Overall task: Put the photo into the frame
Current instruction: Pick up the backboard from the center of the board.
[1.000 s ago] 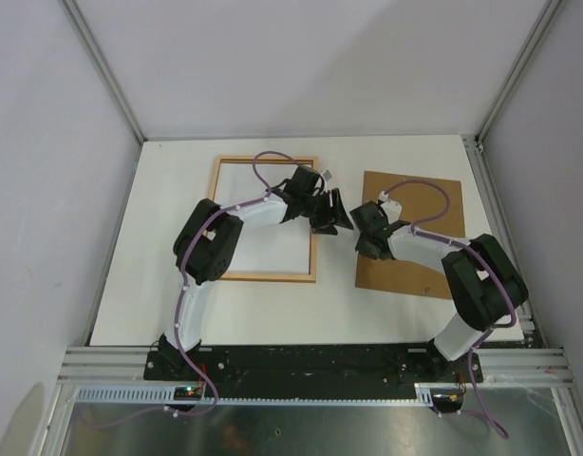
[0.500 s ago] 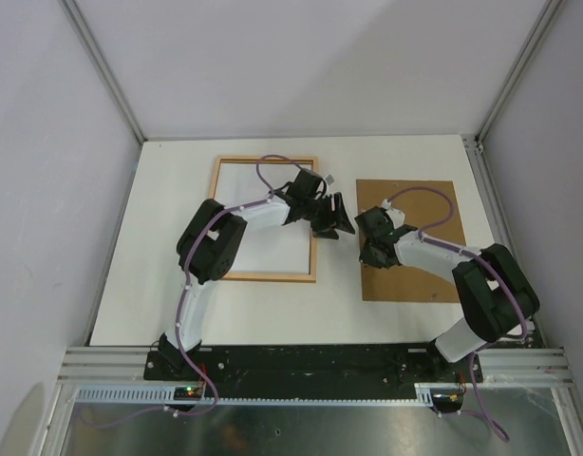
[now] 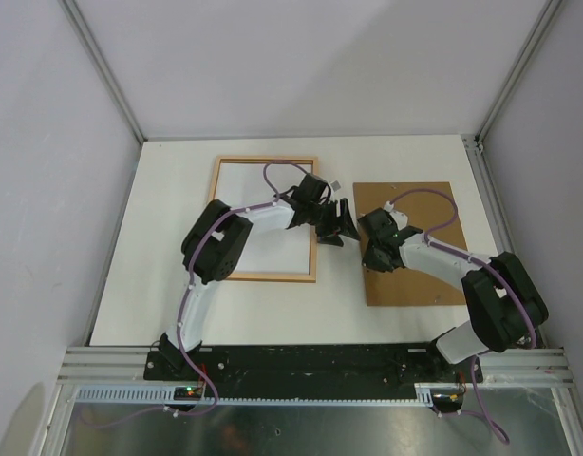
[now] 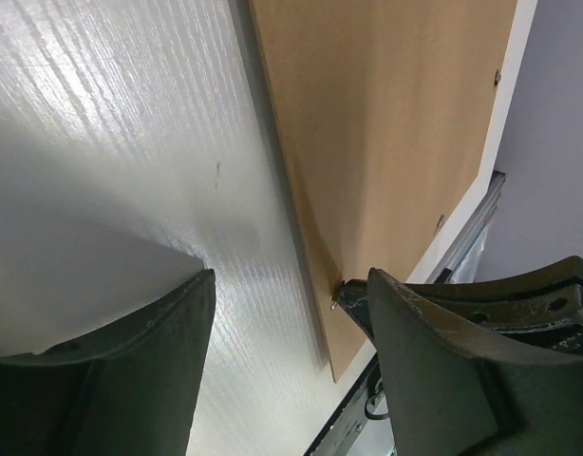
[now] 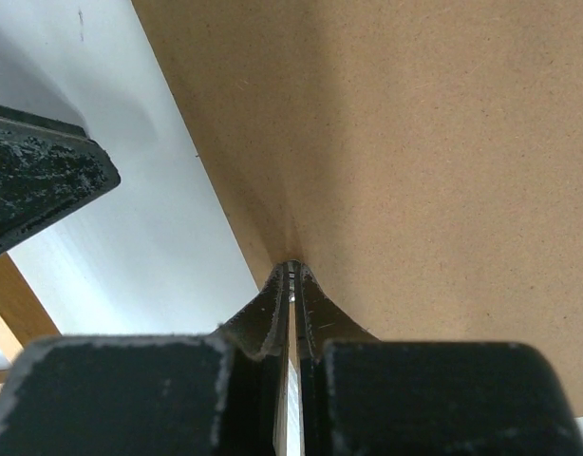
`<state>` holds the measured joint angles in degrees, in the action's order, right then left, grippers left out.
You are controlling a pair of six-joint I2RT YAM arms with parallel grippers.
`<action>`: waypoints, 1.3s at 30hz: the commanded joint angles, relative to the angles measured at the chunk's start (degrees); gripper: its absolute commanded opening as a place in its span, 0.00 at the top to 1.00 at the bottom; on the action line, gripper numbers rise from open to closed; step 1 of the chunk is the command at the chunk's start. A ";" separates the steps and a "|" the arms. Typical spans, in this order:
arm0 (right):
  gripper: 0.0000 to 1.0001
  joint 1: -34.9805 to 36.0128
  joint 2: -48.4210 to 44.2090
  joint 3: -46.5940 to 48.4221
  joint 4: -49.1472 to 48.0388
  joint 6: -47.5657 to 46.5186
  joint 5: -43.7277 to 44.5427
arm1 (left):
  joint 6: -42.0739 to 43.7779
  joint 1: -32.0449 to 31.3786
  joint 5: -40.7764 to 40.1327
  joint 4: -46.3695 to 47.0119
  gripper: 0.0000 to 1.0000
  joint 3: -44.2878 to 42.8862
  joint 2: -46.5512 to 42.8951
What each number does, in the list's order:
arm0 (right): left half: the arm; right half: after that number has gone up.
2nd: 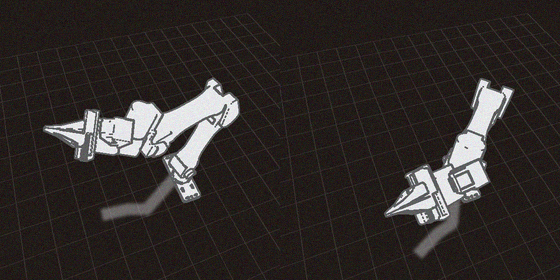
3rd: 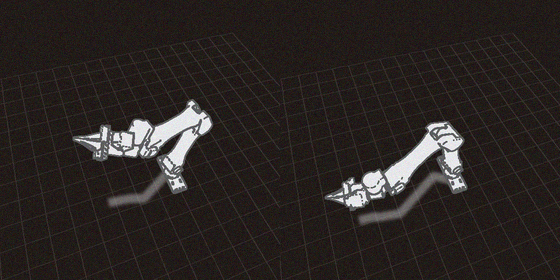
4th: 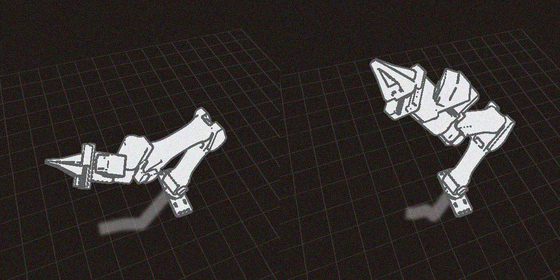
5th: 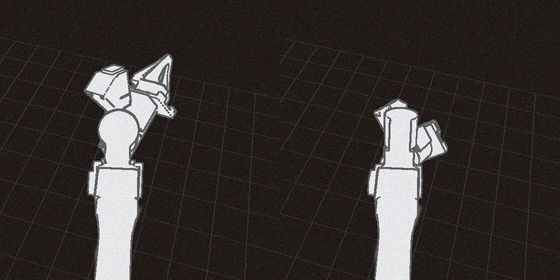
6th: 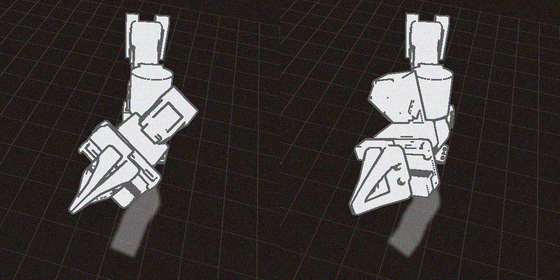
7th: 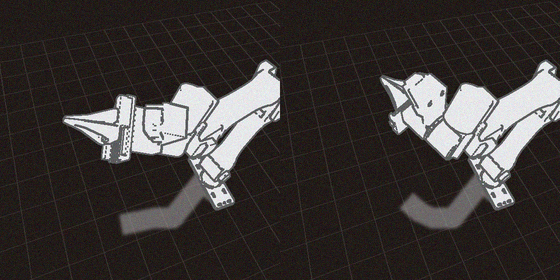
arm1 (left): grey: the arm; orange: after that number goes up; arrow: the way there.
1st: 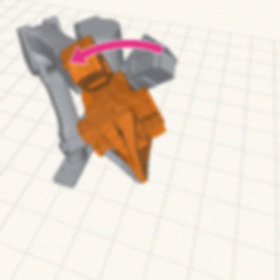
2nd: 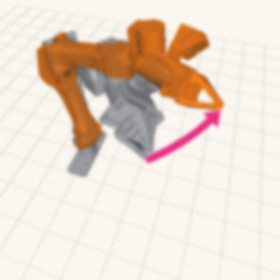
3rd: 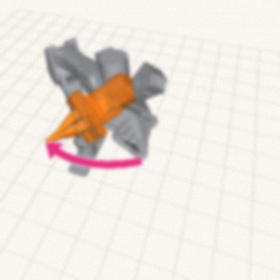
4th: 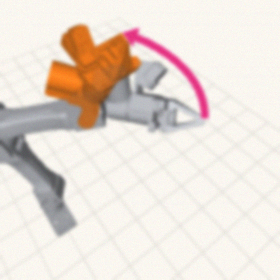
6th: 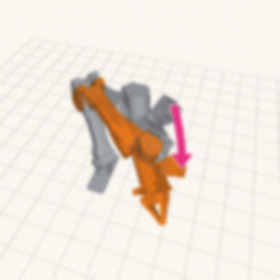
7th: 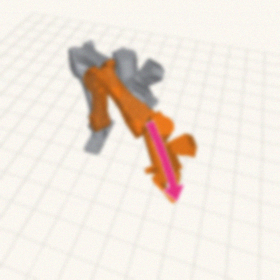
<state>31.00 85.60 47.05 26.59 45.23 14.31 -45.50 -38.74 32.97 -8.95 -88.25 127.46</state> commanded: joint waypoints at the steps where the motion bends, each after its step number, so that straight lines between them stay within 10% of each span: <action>1: 1.00 0.17 -2.20 1.06 0.69 -0.14 -0.47 | -1.45 -0.53 2.19 1.72 0.29 -1.53 1.16; 21: 1.00 0.18 -6.33 4.31 2.47 0.06 -2.55 | -12.62 -2.11 9.18 13.00 0.32 -4.21 8.21; 32: 1.00 0.04 -8.89 4.70 3.82 -0.32 -3.26 | -17.63 -2.15 11.00 20.70 0.65 -3.67 8.46; 39: 0.53 1.10 -14.49 8.42 10.29 -3.65 2.57 | -16.66 -2.08 9.96 20.90 0.99 -2.21 4.51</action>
<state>31.05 76.66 50.02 32.97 44.16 12.01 -63.66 -40.75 44.62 11.79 -91.07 136.05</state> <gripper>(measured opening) 0.400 0.061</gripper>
